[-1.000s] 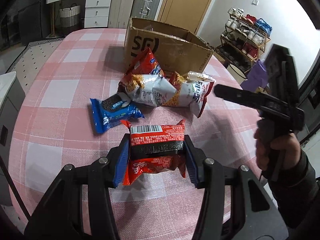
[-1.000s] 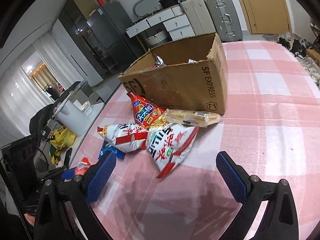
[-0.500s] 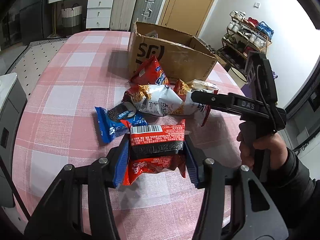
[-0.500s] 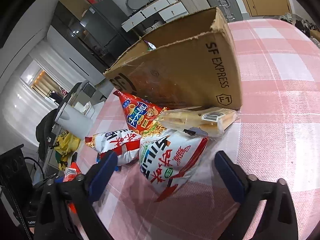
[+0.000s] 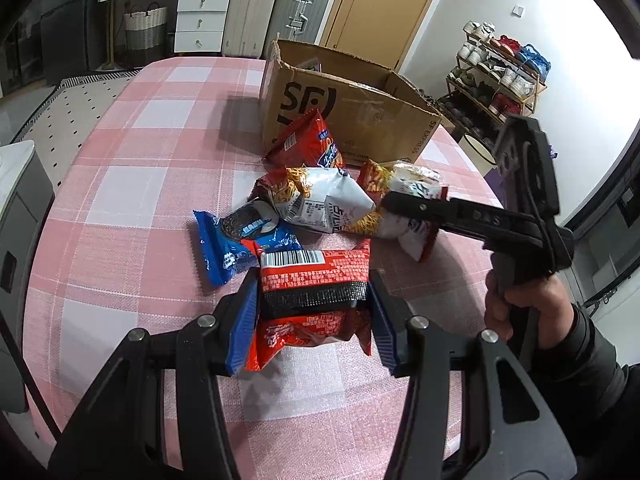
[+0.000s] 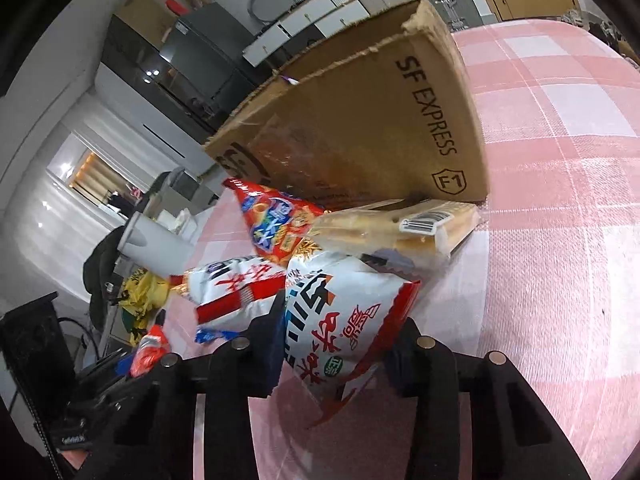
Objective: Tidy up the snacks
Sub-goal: 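Grasp the white chip bag with the right gripper while the left gripper holds the red pack, then carry the red pack in the left gripper and chip bag in the right gripper over the box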
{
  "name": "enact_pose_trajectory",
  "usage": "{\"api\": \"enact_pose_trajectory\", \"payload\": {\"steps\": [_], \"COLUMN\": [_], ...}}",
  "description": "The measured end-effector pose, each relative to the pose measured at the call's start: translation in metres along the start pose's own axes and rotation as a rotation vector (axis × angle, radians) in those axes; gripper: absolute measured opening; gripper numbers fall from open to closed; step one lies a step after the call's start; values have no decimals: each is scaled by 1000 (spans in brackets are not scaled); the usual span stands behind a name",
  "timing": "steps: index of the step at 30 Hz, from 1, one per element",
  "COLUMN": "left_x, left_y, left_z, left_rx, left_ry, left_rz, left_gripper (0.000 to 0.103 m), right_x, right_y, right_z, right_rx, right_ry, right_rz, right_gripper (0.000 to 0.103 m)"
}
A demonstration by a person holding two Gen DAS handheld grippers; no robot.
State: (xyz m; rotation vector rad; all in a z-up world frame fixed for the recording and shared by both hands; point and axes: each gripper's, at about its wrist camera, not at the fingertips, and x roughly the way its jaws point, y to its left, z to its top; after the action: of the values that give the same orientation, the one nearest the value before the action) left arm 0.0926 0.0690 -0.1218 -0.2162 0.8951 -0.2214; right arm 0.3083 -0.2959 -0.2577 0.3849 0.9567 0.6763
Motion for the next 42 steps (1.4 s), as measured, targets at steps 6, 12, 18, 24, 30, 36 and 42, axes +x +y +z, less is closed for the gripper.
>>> {"api": "enact_pose_trajectory", "payload": {"steps": [6, 12, 18, 24, 30, 36, 42], "left_x": [-6, -13, -20, -24, -28, -38, -48], "left_y": [-6, -11, -16, -18, -19, -28, -40], "left_z": [-3, -3, -2, 3, 17, 38, 63], "left_rx": [10, 28, 43, 50, 54, 94, 130], "left_ry": [-11, -26, -40, -49, -69, -116, -160], "left_rz": [-6, -6, -2, -2, -8, 13, 8], "left_gripper": [48, 48, 48, 48, 48, 48, 48], "right_x": [-22, -39, -61, -84, -114, -139, -158], "right_y": [10, 12, 17, 25, 36, 63, 82], "right_z": [-17, -29, -35, -36, -29, -15, 1], "right_rx": [-26, -27, -36, -65, -96, -164, -224], "right_ry": [-29, -50, -81, -109, -157, -201, -235], "right_rz": [5, 11, 34, 43, 56, 70, 71], "right_gripper": [40, 40, 40, 40, 40, 40, 40]}}
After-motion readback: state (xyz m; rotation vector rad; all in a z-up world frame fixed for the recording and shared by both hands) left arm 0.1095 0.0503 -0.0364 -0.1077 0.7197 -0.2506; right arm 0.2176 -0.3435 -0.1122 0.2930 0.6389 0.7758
